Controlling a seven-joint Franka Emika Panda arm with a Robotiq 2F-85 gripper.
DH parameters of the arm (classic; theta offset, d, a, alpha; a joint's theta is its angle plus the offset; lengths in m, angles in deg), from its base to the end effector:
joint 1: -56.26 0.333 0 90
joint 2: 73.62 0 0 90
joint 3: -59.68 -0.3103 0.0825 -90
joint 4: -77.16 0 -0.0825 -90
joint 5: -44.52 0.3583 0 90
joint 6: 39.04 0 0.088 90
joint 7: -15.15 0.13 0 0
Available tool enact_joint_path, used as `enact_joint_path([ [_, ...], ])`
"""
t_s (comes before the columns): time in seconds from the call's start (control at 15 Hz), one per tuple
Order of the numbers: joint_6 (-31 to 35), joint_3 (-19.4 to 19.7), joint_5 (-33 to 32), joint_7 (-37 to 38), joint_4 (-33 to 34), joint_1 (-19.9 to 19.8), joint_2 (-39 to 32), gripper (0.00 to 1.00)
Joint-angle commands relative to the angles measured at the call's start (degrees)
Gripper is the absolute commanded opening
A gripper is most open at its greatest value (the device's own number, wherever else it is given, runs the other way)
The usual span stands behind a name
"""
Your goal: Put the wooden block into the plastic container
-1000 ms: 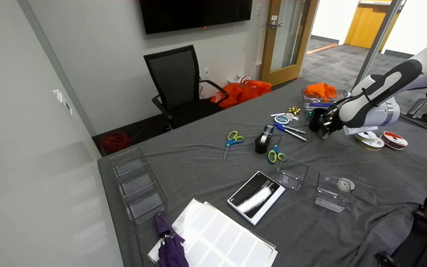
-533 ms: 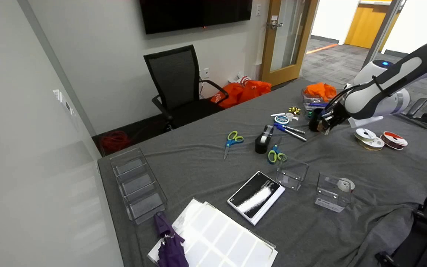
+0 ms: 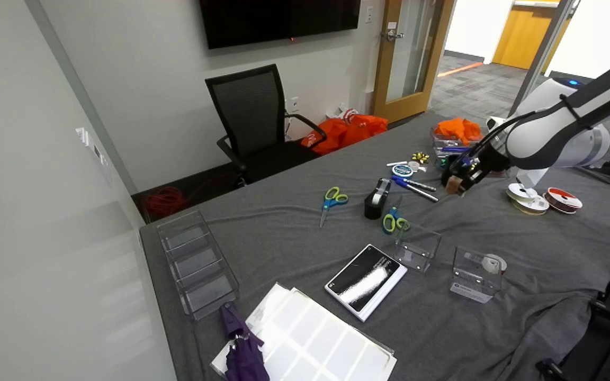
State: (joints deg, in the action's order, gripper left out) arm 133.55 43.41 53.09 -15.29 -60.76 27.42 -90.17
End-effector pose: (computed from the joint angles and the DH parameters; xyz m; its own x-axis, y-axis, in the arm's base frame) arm 0.5066 -0.1211 0.2279 0.9320 0.1386 0.3350 0.1367 -0.9902 0.0294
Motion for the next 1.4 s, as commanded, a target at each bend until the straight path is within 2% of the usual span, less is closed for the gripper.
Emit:
enact_joint_path([
  [0.0,-0.01,-4.07,2.91,-3.79,-0.75,-3.0,0.52,0.27],
  [0.07,-0.02,-7.24,5.04,-6.75,-1.23,-5.52,0.85,0.27],
  [0.13,-0.03,-8.74,5.61,-7.94,-1.49,-6.96,1.05,0.27],
  [0.33,-0.03,-9.39,5.62,-8.63,-1.71,-8.13,1.11,0.27],
  [0.4,-0.56,-9.76,5.42,-9.04,-2.06,-8.06,1.49,0.07],
  [0.8,4.35,-20.83,6.75,-21.29,-8.04,-11.82,0.1,0.07],
  [1.13,5.53,-27.16,6.36,-22.86,-10.28,-13.48,-0.57,0.07],
  [1.33,4.63,-28.46,6.04,-21.99,-10.42,-13.67,0.03,0.07],
])
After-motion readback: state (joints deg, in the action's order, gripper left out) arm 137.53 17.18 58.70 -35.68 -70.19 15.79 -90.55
